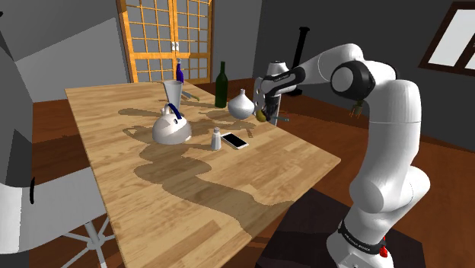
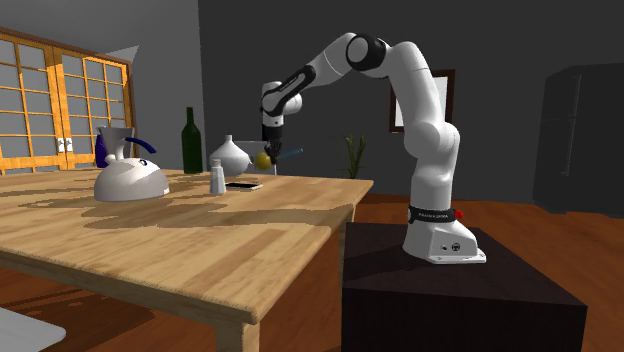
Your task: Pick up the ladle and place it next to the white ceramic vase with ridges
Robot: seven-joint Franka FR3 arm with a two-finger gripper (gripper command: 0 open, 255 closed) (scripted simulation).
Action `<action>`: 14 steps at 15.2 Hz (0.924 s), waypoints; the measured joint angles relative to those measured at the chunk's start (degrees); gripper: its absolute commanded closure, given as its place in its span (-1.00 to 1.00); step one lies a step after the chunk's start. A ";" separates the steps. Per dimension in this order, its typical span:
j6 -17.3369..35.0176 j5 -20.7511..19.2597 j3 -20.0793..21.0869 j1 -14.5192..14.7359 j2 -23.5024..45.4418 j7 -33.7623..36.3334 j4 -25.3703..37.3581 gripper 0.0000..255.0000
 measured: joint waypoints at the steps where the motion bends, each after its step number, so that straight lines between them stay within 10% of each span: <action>1: 0.50 -0.07 -0.01 0.05 0.32 0.16 -0.20 1.00; 14: 5.35 -0.59 -0.24 0.07 2.63 0.97 -2.66 1.00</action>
